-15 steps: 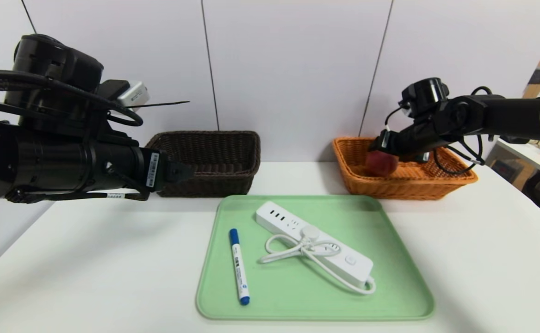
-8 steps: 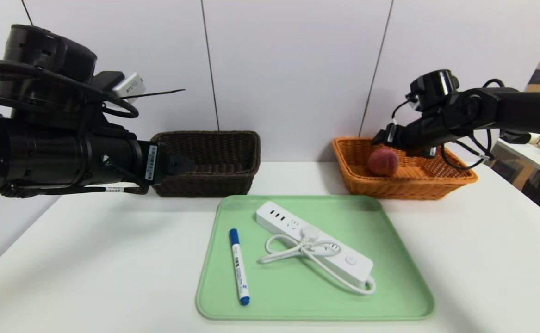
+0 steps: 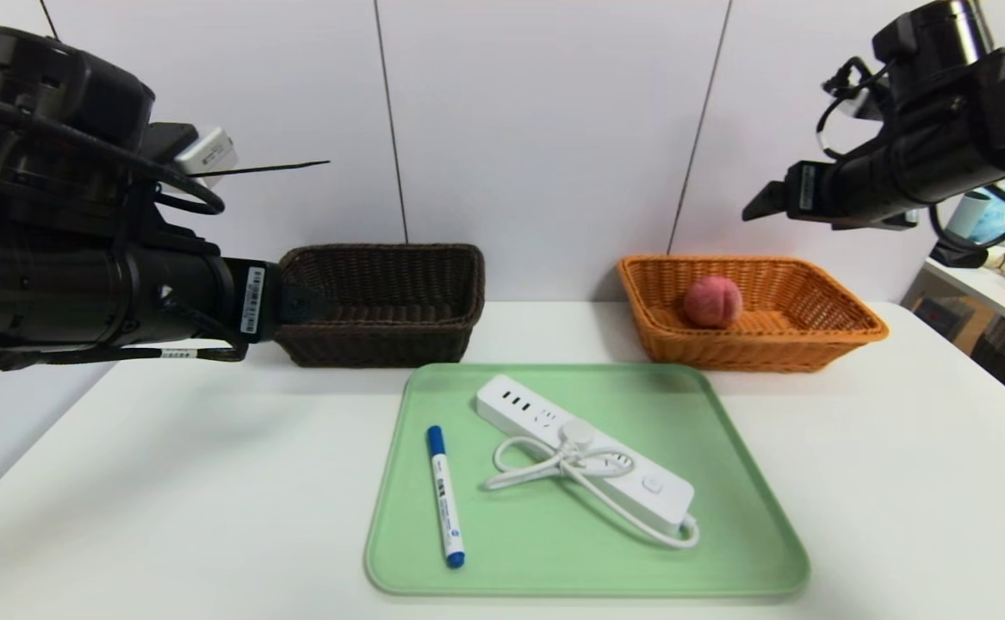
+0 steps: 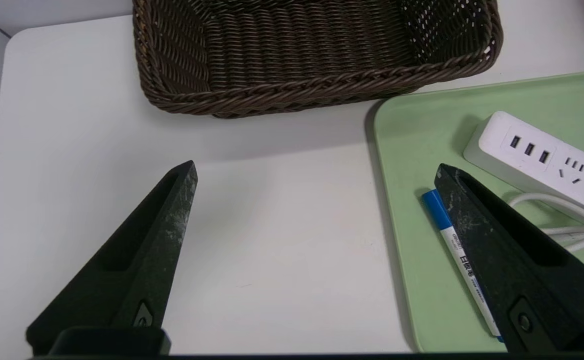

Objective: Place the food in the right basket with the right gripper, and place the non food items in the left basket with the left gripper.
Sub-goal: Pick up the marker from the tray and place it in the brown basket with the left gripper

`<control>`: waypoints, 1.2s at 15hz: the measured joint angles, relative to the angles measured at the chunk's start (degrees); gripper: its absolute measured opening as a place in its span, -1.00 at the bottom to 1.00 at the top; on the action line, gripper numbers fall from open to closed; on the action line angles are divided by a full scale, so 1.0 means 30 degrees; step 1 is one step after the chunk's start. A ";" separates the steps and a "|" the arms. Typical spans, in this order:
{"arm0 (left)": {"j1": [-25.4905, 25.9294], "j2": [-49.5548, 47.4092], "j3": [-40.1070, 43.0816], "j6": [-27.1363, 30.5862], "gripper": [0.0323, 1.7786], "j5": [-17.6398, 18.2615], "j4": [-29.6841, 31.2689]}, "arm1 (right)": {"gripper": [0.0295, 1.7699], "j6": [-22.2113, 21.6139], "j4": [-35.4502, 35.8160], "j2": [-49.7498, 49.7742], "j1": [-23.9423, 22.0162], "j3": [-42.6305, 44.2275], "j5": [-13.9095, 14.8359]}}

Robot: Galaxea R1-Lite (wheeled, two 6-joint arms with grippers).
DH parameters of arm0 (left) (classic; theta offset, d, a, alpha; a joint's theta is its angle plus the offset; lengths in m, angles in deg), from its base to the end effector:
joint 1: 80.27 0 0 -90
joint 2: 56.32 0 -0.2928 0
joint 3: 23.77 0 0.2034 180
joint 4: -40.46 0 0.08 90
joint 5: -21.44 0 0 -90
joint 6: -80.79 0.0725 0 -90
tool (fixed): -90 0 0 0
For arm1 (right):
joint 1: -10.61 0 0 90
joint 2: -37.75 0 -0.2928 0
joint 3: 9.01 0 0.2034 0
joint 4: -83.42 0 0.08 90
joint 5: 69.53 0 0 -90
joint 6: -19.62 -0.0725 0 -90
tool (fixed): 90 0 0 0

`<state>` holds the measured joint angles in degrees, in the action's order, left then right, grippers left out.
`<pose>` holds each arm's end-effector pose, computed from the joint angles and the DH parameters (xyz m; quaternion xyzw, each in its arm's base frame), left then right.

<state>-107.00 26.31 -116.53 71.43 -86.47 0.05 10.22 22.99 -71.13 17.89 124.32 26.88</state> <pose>0.2702 -0.1111 0.2510 0.0203 0.2469 -0.0543 0.9673 0.4007 0.0430 0.2719 0.0412 0.3062 -0.0179 0.9509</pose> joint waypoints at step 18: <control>0.2544 -0.5445 0.3491 0.1589 0.90 0.0118 -0.2369 | 0.91 0.0959 -0.3791 1.2117 0.2710 -1.3121 0.0524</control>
<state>-99.37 9.97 -106.05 76.19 -86.11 -7.06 13.09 11.62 -34.78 26.02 84.96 28.45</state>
